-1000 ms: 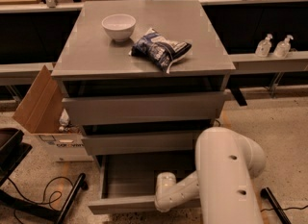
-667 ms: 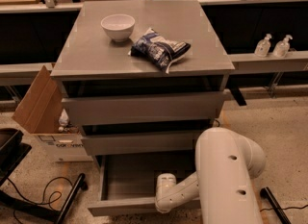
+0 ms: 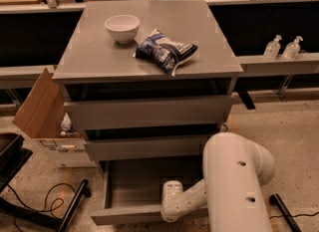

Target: Open bottom drawer

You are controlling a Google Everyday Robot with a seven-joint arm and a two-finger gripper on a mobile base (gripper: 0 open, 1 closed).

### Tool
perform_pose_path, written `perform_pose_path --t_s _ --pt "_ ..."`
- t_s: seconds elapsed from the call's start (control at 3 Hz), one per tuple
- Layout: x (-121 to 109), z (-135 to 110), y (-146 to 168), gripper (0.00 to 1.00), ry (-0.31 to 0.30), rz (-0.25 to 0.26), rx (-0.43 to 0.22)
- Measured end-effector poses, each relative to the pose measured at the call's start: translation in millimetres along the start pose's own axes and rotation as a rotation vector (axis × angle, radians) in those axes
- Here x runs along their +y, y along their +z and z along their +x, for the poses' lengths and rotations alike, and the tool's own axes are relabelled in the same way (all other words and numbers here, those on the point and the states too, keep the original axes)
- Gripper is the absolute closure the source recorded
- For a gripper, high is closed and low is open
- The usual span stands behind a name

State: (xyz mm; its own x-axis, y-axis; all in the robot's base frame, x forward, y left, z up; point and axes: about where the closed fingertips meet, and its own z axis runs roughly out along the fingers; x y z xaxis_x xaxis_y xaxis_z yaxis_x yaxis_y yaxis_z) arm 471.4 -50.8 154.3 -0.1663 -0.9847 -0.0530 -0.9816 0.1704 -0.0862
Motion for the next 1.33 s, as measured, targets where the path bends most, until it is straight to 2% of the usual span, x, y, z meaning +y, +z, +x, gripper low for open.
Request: perform_pose_path --t_s 0.33,1.0,1.33 --pt "0.0 0.0 0.0 0.82 0.000 0.000 0.000" --pt "0.1 0.0 0.0 0.36 0.000 0.000 0.000" --pt "0.4 0.2 0.3 0.04 0.000 -0.001 0.000"
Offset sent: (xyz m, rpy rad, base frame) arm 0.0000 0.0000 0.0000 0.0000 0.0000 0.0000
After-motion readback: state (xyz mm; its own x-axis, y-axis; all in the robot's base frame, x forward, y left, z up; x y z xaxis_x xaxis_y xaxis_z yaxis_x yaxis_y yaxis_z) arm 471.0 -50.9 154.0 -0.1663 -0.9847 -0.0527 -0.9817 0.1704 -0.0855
